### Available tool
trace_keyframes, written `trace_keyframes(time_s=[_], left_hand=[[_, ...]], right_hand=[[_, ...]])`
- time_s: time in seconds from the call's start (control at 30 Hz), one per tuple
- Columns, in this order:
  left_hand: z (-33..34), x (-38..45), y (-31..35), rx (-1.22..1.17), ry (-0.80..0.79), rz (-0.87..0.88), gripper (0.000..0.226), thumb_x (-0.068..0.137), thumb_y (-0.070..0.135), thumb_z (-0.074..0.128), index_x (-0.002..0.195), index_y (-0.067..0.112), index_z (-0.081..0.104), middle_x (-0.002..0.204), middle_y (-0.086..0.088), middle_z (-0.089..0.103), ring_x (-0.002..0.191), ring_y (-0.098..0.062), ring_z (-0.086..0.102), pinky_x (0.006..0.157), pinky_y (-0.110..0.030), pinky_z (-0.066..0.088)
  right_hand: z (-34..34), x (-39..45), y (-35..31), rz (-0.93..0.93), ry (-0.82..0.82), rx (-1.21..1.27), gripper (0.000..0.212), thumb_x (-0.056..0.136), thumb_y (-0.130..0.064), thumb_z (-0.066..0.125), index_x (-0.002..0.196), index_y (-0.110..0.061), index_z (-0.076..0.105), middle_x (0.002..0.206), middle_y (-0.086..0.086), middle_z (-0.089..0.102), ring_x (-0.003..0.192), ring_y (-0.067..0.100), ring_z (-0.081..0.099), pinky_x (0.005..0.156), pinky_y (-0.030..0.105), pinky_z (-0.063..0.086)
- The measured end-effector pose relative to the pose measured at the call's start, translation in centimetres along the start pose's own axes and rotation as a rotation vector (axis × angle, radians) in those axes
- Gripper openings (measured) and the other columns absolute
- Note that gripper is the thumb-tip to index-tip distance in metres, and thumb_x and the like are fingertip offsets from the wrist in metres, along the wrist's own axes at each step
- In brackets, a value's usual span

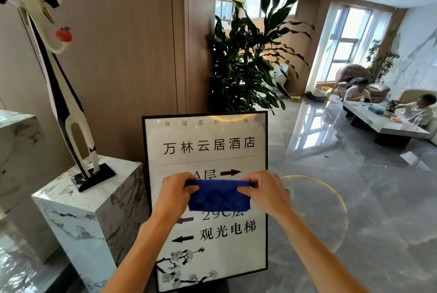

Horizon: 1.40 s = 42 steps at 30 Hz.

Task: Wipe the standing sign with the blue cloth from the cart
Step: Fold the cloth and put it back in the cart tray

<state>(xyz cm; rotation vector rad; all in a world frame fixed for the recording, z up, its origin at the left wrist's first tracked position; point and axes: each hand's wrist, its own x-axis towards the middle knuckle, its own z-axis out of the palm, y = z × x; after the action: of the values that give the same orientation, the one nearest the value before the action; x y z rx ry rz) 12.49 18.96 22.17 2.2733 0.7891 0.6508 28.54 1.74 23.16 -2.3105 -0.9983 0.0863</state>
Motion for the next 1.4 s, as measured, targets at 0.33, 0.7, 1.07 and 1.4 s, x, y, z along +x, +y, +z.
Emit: trace_keyframes(time_s=[0.33,0.7,1.07,1.4], left_hand=[[-6.3,2.0,3.7,0.046,0.111,0.076,0.015,0.086,0.012,0.077,0.1,0.014,0.079,0.068,0.015,0.063,0.067,0.001,0.057,0.057,-0.005,0.036],[-10.4,3.2,6.8,-0.166,0.187,0.09,0.019,0.085,0.011,0.077,0.103,0.019,0.077,0.083,0.007,0.074,0.076,-0.005,0.069,0.06,-0.01,0.047],[-10.6,1.0,6.0,-0.124,0.19,0.119,0.012,0.088,0.01,0.074,0.098,0.016,0.077,0.074,0.01,0.069,0.072,-0.002,0.065,0.053,-0.002,0.045],[-9.8,-1.6,0.5,-0.134,0.072,0.084,0.014,0.086,0.014,0.077,0.099,0.019,0.078,0.072,0.018,0.066,0.064,0.005,0.061,0.052,0.001,0.042]], right_hand=[[-5.5,2.5,-4.4,-0.108,-0.017,0.087,0.011,0.086,-0.035,0.076,0.094,-0.028,0.078,0.078,-0.008,0.074,0.086,0.017,0.07,0.091,0.051,0.056],[-10.4,2.9,-7.0,-0.254,0.118,0.158,0.008,0.083,-0.029,0.08,0.091,-0.027,0.08,0.074,-0.006,0.076,0.073,0.017,0.071,0.082,0.05,0.06],[-9.5,1.3,-7.2,-0.25,0.069,0.185,0.008,0.08,-0.028,0.083,0.088,-0.027,0.081,0.063,-0.012,0.074,0.058,0.003,0.069,0.071,0.029,0.055],[-4.5,-3.0,-7.7,-0.154,0.047,0.154,0.024,0.08,-0.029,0.082,0.072,-0.049,0.072,0.073,-0.02,0.075,0.076,0.001,0.071,0.083,0.037,0.059]])
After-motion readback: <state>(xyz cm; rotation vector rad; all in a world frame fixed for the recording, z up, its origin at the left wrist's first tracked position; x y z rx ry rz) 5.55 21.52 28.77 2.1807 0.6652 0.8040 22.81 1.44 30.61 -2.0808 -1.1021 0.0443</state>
